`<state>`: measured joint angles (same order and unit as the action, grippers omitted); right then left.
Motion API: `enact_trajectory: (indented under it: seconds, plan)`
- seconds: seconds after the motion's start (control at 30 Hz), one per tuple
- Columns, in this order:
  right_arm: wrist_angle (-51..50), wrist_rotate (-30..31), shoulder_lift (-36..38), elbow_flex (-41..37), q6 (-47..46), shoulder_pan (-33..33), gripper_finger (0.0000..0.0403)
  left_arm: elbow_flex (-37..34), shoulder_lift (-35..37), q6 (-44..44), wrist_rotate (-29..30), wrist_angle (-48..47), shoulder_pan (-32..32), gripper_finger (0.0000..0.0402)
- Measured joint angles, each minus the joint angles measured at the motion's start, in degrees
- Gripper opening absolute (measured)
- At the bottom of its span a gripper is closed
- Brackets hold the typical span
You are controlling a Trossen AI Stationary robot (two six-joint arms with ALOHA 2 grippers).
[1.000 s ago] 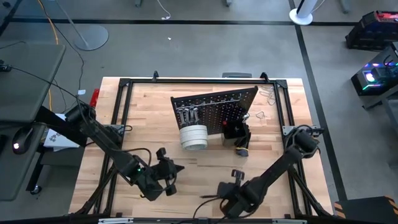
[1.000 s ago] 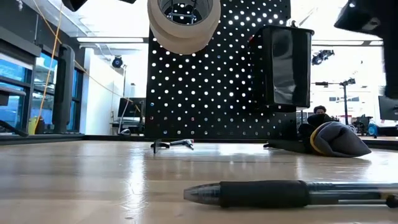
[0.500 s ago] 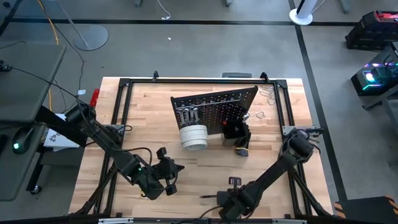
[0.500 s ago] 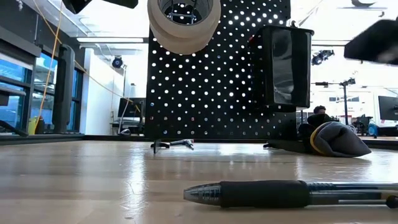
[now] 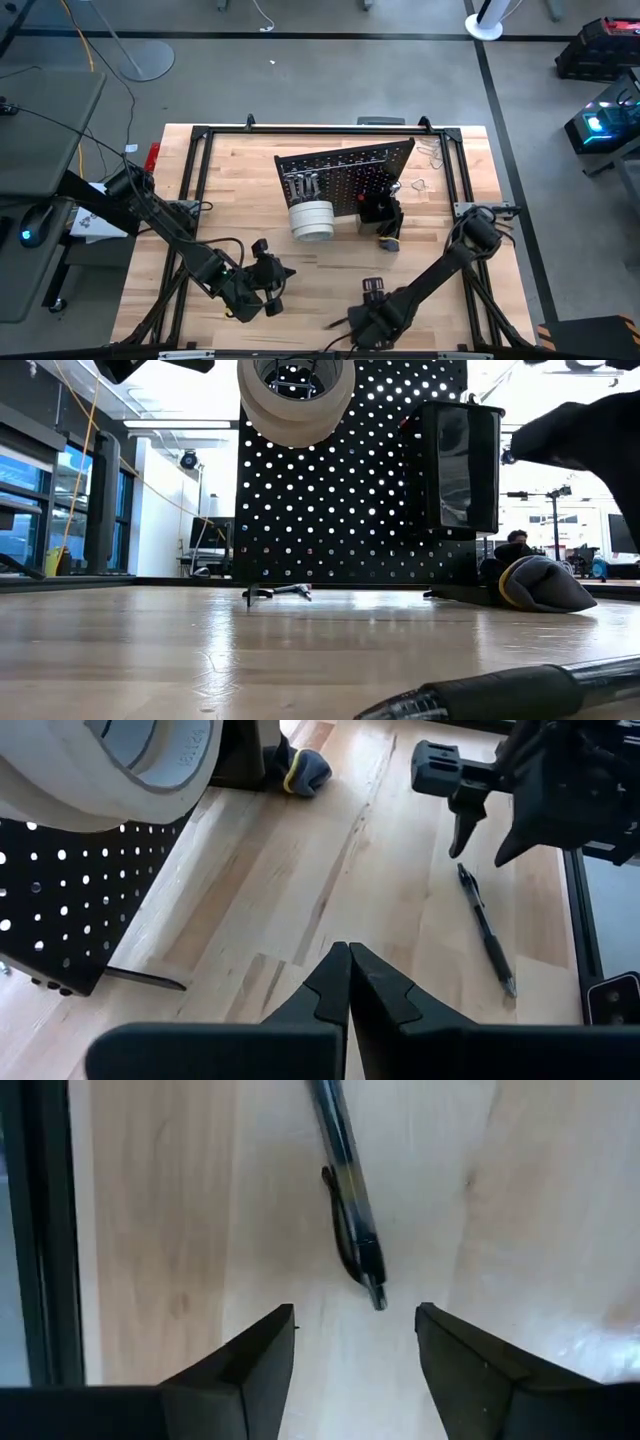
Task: Hang tools onto peg board
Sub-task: Hang the black ballpoint pen onto the pegboard
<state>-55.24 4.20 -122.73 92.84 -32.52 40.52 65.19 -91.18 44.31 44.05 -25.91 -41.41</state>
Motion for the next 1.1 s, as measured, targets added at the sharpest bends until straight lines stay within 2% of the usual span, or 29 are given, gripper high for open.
enact_trajectory:
  seconds: [0.17, 0.43, 0.57, 0.77, 1.0, 1.1]
  plan:
    - [-0.05, 0.97, -0.99, 0.04, 5.98, -0.73, 0.0164, 0.0, 0.0, -0.92, 0.2, 0.0, 0.0, 0.0]
    - [0.5, -1.87, -5.78, 0.52, 12.92, -1.73, 0.006, 0.0, 0.0, -0.37, 0.2, -0.4, -0.67, 0.0]
    - [1.63, -3.75, -6.81, 0.61, 13.21, -1.78, 0.0012, 0.0, 0.0, 0.99, 0.23, -1.2, -1.61, 0.0]
    - [1.79, -4.5, -5.35, 0.15, 9.0, -2.28, 0.0003, 0.02, 0.95, 2.38, 2.74, -1.37, -3.87, 0.0]
    - [1.22, -3.15, 2.26, -0.3, 1.39, -3.26, 0.0001, 0.02, 5.98, 2.22, 5.95, -1.81, -4.56, 0.0]
    - [0.26, -0.22, 6.12, -0.04, -1.78, -3.39, 0.0001, 0.04, 8.83, -0.42, 6.67, -2.01, -4.54, 0.0]
